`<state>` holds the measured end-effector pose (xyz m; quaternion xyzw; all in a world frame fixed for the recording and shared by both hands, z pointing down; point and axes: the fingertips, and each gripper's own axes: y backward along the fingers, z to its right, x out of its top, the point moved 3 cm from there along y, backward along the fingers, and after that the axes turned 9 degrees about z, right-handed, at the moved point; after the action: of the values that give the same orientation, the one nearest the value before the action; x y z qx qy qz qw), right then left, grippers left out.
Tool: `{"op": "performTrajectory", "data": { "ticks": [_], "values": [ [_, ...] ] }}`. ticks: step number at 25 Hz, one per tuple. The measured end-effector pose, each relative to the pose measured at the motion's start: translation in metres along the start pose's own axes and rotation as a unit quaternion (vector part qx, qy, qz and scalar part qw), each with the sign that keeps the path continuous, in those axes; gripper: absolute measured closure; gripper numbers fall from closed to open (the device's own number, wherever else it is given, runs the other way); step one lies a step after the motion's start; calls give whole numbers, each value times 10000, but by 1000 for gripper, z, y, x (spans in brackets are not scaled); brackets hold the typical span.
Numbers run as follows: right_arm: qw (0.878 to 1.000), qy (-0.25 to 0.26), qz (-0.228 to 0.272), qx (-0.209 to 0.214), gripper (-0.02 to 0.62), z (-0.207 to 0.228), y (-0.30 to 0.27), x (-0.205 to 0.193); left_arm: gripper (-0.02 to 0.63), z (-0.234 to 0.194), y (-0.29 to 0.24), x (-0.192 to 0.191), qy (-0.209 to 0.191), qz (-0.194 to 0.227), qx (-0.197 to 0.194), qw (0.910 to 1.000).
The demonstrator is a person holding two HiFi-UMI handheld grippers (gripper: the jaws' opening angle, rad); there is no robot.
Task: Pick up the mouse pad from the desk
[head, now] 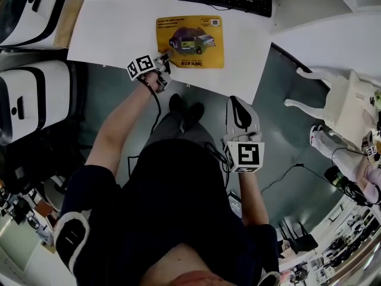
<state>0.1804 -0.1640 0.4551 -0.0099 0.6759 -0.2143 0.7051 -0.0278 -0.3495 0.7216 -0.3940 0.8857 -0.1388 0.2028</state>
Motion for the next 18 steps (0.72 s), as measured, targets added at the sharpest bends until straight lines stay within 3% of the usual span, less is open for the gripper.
{"op": "performTrajectory", "data": {
  "ticks": [12,18],
  "values": [
    [9999,11,104,-21,595,0,5,3,591,52,13,6,-158,241,-730,9969],
    [9998,48,181,-28,595,-3,10,8,591,86,25,9,-494,335,-1033,9929]
  ]
}}
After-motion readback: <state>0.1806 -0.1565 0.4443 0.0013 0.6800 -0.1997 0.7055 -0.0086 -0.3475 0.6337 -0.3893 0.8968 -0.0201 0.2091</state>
